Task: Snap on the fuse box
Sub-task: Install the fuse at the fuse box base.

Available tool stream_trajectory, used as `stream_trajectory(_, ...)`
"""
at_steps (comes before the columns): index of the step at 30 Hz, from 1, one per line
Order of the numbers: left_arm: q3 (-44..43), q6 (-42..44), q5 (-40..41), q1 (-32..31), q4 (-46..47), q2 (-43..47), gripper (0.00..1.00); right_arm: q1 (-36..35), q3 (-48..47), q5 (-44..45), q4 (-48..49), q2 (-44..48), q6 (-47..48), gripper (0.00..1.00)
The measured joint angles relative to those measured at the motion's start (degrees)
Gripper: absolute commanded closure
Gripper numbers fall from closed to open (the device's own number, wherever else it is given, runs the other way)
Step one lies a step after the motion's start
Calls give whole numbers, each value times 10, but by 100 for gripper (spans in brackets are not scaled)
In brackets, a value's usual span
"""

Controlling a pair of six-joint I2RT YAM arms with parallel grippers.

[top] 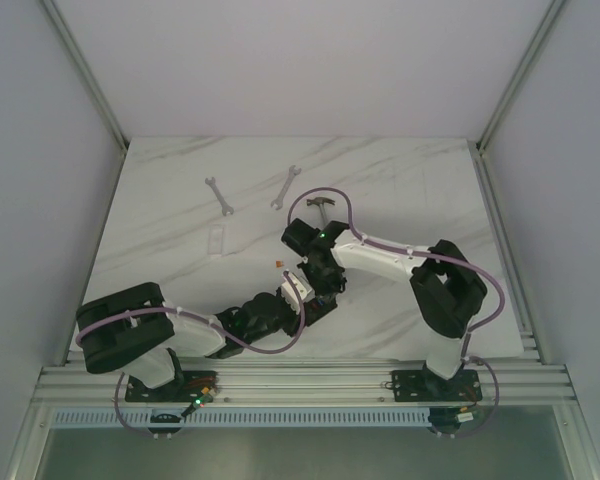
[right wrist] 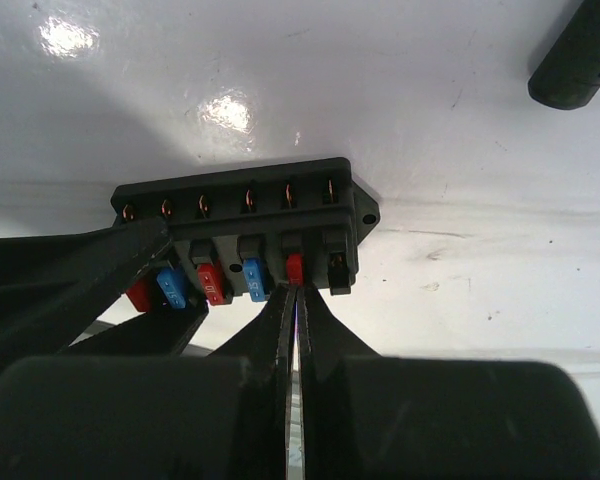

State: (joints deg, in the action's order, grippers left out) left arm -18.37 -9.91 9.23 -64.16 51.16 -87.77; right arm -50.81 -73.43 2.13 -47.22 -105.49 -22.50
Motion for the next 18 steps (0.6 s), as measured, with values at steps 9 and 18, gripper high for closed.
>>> stream_trajectory(9, 0, 0, 1, 0, -1, 2, 53, -10, 16, 15, 18, 31, 5, 99)
stream_trajectory(18, -1, 1, 10, 0, -15, 11, 50, -12, 45, 12, 70, 117, 0, 86)
